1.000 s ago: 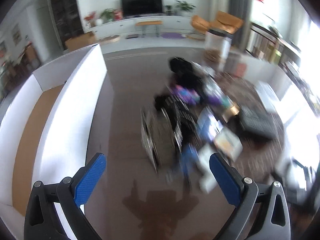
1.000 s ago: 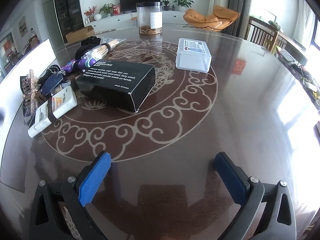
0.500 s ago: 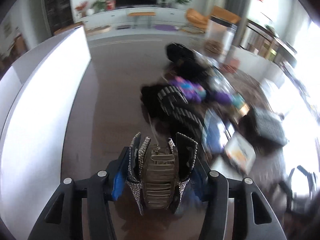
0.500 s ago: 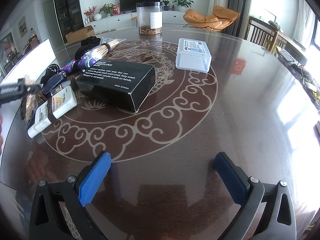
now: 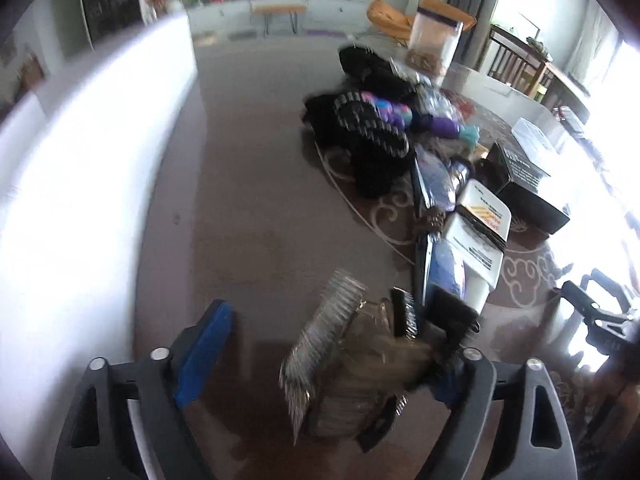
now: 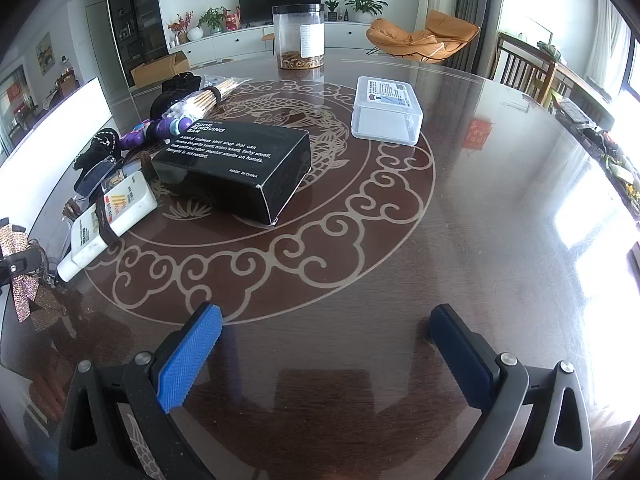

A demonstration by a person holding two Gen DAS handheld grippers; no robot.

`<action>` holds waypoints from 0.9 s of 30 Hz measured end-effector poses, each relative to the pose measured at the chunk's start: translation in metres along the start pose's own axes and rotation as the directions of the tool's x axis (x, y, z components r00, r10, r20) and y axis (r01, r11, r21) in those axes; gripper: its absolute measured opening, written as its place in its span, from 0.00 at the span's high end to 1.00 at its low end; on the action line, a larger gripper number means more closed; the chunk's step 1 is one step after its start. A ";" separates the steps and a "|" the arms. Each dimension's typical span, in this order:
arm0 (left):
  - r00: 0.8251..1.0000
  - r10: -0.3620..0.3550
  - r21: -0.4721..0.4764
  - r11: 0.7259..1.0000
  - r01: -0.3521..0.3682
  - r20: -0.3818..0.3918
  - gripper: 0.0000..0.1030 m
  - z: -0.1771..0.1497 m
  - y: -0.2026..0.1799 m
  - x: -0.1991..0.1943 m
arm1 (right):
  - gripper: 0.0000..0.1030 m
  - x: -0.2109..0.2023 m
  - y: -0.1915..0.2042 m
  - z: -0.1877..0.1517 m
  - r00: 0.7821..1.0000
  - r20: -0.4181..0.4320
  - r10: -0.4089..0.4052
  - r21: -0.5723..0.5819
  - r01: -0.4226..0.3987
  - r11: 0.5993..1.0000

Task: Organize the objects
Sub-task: 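Grasp the rhinestone hair claw with the left tool while the right tool grasps the black box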

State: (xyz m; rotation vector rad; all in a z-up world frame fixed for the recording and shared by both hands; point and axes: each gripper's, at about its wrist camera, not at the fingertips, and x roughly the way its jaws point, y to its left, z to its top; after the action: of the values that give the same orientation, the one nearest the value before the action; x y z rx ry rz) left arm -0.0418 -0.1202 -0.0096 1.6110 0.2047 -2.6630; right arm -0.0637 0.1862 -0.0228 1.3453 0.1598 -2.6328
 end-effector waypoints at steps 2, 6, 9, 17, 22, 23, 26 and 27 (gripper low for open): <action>1.000 0.024 0.043 0.999 -0.023 -0.005 0.05 -0.001 -0.005 0.002 | 0.00 0.000 0.000 0.000 1.000 0.000 0.000 0.000 0.000 1.000; 0.998 0.059 0.112 0.992 -0.058 -0.007 0.05 -0.005 -0.016 0.002 | 0.00 -0.001 -0.002 -0.001 1.000 0.001 0.009 -0.009 -0.009 1.000; 0.999 0.053 0.115 0.992 -0.053 0.002 0.03 -0.006 -0.016 0.002 | 0.01 -0.009 -0.003 0.019 0.991 0.001 0.131 -0.138 -0.130 0.982; 0.997 0.038 0.159 0.987 -0.025 -0.074 0.00 -0.008 -0.026 0.005 | 0.00 0.003 0.064 0.123 0.954 -0.151 0.259 -0.575 -0.298 0.762; 0.993 -0.051 0.093 0.994 0.062 -0.110 0.00 0.004 -0.016 -0.006 | 0.14 0.052 0.091 0.133 0.928 -0.315 0.197 -0.597 -0.355 0.719; 0.995 -0.056 0.093 0.994 0.064 -0.086 0.04 0.006 -0.015 -0.011 | 0.19 0.056 0.089 0.133 0.909 -0.358 0.213 -0.562 -0.392 0.728; 0.996 -0.064 0.106 0.992 0.069 -0.058 0.47 0.006 -0.013 -0.017 | 0.42 0.047 0.072 0.133 0.910 -0.357 0.213 -0.459 -0.370 0.808; 0.997 -0.063 0.109 0.992 0.068 -0.054 0.47 0.005 -0.014 -0.018 | 0.42 0.039 0.062 0.128 0.914 -0.343 0.218 -0.419 -0.357 0.835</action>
State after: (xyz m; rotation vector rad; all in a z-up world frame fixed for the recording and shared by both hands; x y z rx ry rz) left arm -0.0391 -0.1081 0.0095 1.7334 0.1139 -2.7302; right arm -0.1745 0.0989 0.0194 1.4192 0.5540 -1.9628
